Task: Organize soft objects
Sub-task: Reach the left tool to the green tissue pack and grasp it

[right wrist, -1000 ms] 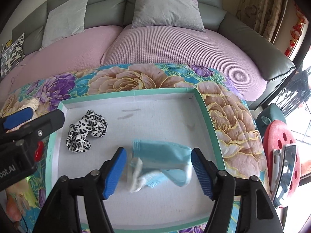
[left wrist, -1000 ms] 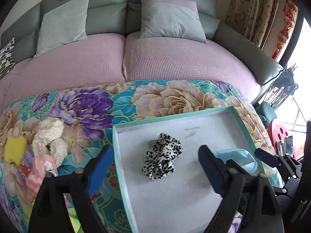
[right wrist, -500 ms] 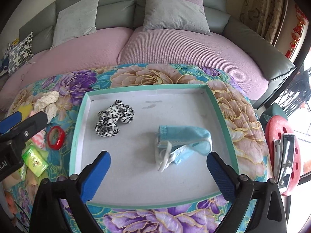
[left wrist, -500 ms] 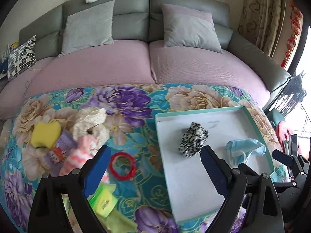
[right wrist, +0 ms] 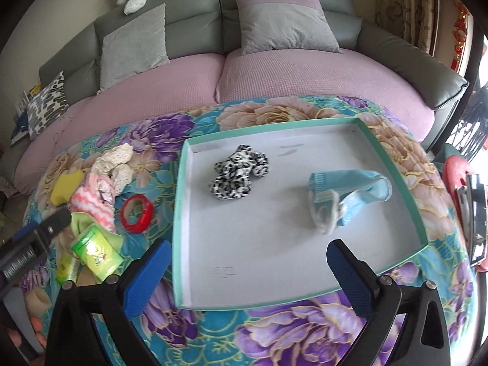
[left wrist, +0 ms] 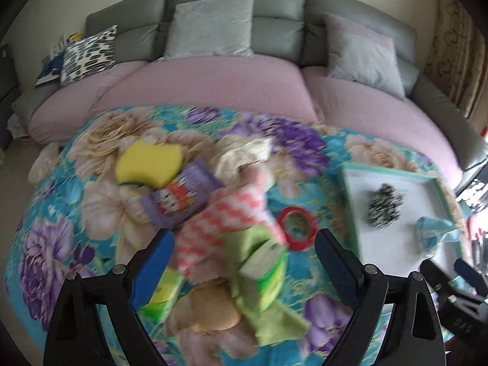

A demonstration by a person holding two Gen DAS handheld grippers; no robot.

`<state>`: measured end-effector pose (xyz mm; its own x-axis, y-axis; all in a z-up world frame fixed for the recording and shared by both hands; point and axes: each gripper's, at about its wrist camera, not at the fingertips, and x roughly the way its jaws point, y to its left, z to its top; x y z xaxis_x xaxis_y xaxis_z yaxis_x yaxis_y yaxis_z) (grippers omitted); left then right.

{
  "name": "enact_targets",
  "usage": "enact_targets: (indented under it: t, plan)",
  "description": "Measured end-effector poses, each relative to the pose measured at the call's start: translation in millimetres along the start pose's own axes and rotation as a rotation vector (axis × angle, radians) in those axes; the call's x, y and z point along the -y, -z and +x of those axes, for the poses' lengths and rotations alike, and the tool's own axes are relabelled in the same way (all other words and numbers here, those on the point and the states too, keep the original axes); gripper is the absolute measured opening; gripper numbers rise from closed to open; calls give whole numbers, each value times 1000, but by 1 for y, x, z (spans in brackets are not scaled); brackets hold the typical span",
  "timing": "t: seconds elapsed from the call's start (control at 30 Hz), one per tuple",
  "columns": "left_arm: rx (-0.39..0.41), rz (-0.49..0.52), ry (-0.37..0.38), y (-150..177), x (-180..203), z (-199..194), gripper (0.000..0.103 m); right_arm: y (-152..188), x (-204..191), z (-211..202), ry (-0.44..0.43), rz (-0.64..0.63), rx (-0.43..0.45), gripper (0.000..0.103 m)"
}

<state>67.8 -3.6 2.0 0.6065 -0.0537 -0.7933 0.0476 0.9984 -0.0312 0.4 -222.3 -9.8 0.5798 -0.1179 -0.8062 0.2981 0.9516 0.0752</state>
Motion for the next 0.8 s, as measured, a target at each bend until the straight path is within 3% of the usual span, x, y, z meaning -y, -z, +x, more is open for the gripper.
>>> enact_targets:
  t: [0.17,0.33,0.5,0.8]
  plan:
    - [-32,-33,-75,15,-30,8,94,11,-26,12,-25,-45,-5,103]
    - [-9,-112,-67,14,-49,-1,94,15,-58,17,-95,-111,-16,103]
    - [-11,-90,-176,19,-55,3,94,18,-84,17,-156,-165,-6,103]
    - [-15,-222,-147,25,-86,7,94,19,-104,24,-170,-200,-13,103]
